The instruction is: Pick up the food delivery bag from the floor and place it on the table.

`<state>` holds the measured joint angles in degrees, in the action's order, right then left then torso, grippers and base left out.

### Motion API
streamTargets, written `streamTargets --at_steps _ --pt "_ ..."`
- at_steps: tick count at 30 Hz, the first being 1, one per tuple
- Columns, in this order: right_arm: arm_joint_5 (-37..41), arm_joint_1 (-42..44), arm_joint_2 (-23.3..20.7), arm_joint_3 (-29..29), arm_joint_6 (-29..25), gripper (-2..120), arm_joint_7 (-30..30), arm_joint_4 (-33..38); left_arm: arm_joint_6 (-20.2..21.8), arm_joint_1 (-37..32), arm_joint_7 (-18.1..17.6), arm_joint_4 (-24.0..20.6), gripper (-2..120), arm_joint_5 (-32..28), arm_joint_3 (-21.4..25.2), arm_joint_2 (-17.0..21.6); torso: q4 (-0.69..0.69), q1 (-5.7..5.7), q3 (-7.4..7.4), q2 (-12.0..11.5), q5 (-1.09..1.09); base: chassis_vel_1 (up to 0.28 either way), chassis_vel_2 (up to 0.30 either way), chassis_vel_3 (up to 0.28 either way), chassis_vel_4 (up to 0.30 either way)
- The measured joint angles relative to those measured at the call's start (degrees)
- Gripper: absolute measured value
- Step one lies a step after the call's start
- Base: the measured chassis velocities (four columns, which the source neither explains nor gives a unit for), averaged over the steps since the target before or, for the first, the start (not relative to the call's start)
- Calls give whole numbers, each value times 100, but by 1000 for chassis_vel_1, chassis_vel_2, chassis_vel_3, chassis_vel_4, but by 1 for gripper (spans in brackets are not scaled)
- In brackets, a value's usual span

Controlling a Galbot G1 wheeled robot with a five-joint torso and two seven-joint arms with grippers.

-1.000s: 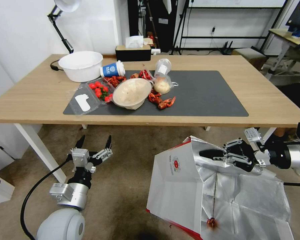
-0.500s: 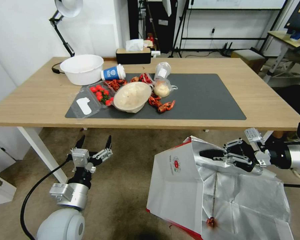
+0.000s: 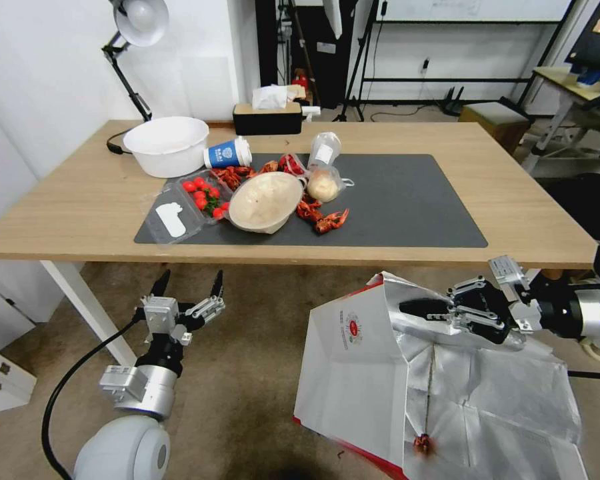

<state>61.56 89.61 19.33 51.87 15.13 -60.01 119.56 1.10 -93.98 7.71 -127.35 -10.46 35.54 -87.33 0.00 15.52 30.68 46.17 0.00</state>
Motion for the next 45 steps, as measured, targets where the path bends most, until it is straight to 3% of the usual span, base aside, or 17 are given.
streamTargets --at_steps 16,39,45 --pt "-8 2 7 -3 -2 0 -13 -5 2 1 5 8 100 0 0 -2 0 247 330 581 0 0 0 0 0" --pt "-7 16 13 7 -6 0 -13 12 -2 -19 5 -6 100 0 -1 -2 0 511 672 1185 0 0 0 0 0" --pt "-7 17 13 8 -7 0 -12 15 -3 -19 5 -7 100 0 -1 -2 0 541 709 1253 0 0 0 0 0"
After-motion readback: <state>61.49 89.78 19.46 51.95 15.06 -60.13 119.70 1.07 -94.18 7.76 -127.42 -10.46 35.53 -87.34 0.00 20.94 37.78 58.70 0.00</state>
